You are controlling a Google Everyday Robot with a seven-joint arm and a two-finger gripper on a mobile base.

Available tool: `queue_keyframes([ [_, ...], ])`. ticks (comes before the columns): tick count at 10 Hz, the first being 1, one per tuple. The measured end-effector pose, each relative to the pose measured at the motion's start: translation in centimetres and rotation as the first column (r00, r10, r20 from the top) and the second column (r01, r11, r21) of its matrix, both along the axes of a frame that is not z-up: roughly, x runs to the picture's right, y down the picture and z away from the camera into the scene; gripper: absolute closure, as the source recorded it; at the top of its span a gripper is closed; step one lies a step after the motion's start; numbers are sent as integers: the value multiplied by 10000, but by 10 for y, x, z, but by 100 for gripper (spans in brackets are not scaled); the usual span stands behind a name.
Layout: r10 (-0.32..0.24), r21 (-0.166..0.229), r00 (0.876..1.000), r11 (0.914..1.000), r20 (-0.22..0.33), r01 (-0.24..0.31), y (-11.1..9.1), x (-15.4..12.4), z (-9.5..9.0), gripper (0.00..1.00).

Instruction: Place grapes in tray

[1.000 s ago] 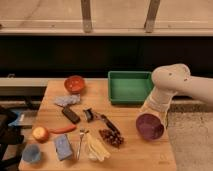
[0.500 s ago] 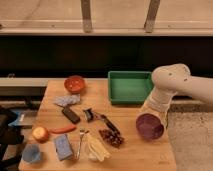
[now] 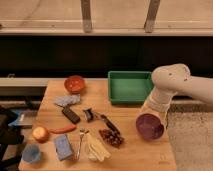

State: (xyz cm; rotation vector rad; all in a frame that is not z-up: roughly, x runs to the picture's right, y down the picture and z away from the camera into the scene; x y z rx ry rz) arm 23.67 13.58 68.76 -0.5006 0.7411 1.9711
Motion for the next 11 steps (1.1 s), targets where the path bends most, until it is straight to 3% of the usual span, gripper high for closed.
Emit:
queue_keyframes([
  [7, 2, 6, 10000, 10000, 6, -2, 0, 0, 0, 30],
  [9, -230, -76, 9994, 9997, 277, 233, 2, -6, 1, 30],
  [11, -724, -151, 9939, 9972, 838, 739, 0, -35, 7, 30],
])
